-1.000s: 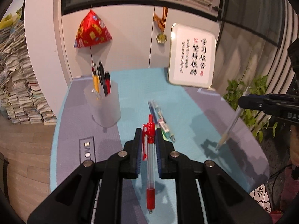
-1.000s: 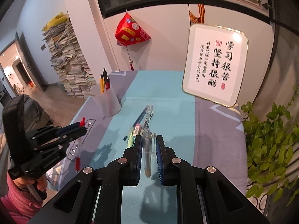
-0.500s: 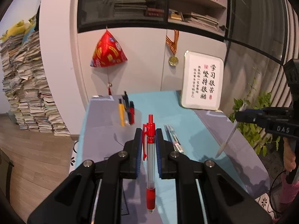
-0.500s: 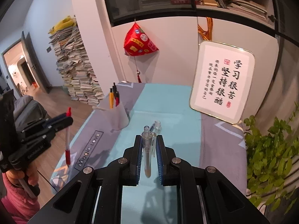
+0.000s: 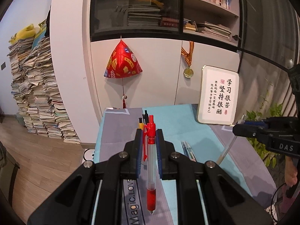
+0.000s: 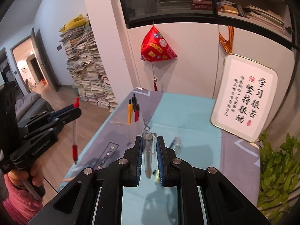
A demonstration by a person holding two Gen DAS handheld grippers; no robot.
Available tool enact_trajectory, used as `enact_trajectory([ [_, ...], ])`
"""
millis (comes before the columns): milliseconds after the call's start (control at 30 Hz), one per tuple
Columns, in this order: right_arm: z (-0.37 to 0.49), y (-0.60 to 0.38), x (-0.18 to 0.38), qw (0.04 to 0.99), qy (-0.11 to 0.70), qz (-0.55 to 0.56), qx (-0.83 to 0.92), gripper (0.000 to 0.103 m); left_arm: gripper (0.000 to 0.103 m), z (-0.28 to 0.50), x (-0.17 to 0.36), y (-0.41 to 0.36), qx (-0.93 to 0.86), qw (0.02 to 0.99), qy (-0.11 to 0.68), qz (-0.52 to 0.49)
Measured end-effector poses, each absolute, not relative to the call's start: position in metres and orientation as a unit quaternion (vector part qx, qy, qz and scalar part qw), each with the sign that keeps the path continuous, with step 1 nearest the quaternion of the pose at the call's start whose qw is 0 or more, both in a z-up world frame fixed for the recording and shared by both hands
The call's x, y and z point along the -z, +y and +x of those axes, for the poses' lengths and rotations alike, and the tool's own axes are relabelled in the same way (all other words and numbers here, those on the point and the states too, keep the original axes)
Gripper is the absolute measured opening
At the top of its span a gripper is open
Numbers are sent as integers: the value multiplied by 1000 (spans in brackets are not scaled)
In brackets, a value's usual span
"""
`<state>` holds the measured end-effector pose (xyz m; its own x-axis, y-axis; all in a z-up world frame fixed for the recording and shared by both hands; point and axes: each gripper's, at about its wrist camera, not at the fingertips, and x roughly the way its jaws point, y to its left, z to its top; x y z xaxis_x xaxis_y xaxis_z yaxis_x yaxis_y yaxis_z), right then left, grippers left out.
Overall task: Organize stationery
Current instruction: 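Lift the red pen over the frosted cup with the left tool while the right lifts the clear pen, then lower the red pen into the frosted cup and open the left tool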
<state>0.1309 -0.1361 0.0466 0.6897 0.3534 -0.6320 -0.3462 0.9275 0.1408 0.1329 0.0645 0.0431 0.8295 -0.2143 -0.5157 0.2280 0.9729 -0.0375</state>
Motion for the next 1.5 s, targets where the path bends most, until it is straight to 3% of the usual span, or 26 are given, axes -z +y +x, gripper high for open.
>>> enact_trajectory([
  [700, 224, -100, -65, 922, 335, 37, -189, 15, 11, 233, -53, 67, 103, 966, 235, -19],
  [967, 238, -105, -55, 921, 346, 40, -174, 15, 11, 264, -25, 71, 98, 966, 233, -58],
  [1500, 248, -92, -53, 918, 344, 49, -191, 15, 12, 252, 8, 73, 94, 960, 258, -51],
])
